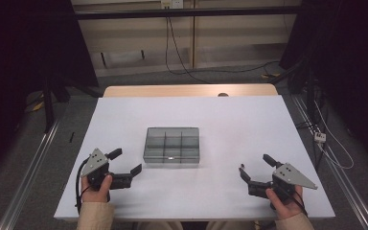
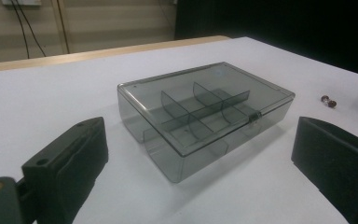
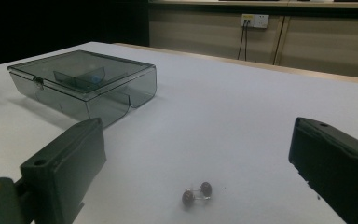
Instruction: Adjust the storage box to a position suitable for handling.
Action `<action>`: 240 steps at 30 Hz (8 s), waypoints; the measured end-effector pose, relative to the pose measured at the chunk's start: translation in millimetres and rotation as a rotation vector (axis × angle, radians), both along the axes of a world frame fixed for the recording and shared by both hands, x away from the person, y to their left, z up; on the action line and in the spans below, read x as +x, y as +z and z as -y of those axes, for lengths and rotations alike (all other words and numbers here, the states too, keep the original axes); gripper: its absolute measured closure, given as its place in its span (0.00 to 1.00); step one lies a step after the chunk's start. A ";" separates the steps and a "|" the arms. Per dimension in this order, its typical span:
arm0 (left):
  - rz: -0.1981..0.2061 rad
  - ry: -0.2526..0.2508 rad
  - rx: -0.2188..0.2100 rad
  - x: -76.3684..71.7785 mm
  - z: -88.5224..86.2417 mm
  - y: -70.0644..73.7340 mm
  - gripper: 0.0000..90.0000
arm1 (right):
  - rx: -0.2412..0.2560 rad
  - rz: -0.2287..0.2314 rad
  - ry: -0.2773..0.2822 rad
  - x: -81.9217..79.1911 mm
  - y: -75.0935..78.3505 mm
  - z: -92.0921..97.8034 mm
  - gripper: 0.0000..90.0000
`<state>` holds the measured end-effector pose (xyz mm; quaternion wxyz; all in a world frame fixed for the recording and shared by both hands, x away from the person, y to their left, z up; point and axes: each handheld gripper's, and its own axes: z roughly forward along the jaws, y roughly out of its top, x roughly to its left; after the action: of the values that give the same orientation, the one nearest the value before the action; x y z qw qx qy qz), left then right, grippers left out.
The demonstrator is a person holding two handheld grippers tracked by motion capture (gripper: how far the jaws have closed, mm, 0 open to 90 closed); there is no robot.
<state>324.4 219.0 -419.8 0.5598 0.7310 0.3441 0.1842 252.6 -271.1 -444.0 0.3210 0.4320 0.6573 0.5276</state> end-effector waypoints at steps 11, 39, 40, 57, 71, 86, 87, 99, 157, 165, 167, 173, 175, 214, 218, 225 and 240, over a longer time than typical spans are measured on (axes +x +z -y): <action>-0.007 0.011 -0.009 8.2 0.9 0.7 0.04 | -0.011 -0.009 -0.017 2.4 1.9 -0.6 0.04; -0.090 0.154 0.094 53.0 5.9 -8.8 0.40 | -0.006 -0.117 0.013 53.8 9.6 -34.2 0.55; -0.099 0.159 0.097 55.3 6.1 -10.0 0.40 | -0.014 -0.118 0.018 55.4 9.8 -36.1 0.57; -0.197 0.187 0.146 85.8 16.1 -19.7 0.85 | -0.006 -0.222 0.041 85.8 6.5 -69.0 0.97; -0.291 0.144 0.221 112.4 30.6 -34.3 1.00 | -0.038 -0.300 0.080 99.4 -4.2 -92.3 0.99; -0.319 0.094 0.221 113.4 39.2 -39.8 1.00 | -0.025 -0.341 0.089 100.8 -5.4 -95.3 0.99; -0.322 0.090 0.226 113.4 39.8 -39.8 1.00 | -0.025 -0.342 0.088 100.8 -5.5 -95.0 1.00; -0.321 0.080 0.224 113.0 40.2 -40.0 1.00 | -0.023 -0.356 0.093 102.6 -8.8 -95.7 0.99; -0.308 -0.102 0.299 63.0 77.5 -25.4 1.00 | -0.156 -0.386 -0.031 83.4 -11.7 -89.8 1.00; -0.312 -0.121 0.300 54.0 82.7 -23.8 1.00 | -0.182 -0.386 -0.018 69.4 -9.9 -84.6 1.00; -0.318 -0.123 0.297 51.2 84.5 -23.2 1.00 | -0.182 -0.389 -0.019 65.2 -9.8 -81.6 1.00; -0.316 -0.129 0.298 44.1 85.7 -23.2 1.00 | -0.185 -0.392 -0.023 62.0 -9.1 -80.7 1.00; -0.317 -0.129 0.298 41.1 86.7 -23.0 1.00 | -0.189 -0.392 -0.021 59.0 -8.8 -79.6 1.00; -0.323 -0.149 0.295 13.4 82.1 -23.3 1.00 | -0.172 -0.401 0.049 32.7 -9.6 -74.4 1.00; -0.321 -0.146 0.294 12.1 81.9 -23.6 1.00 | -0.172 -0.400 0.048 32.7 -9.6 -74.3 1.00; -0.325 -0.163 0.290 13.6 80.3 -24.0 1.00 | -0.165 -0.399 0.054 32.9 -10.1 -73.5 1.00; -0.319 -0.135 0.227 19.6 69.9 -22.4 0.95 | -0.095 -0.356 0.026 35.5 1.8 -65.6 0.99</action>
<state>344.1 149.1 -442.2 0.4232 0.8308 0.3554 0.0659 288.0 -205.5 -442.2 0.2128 0.4941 0.7334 0.4155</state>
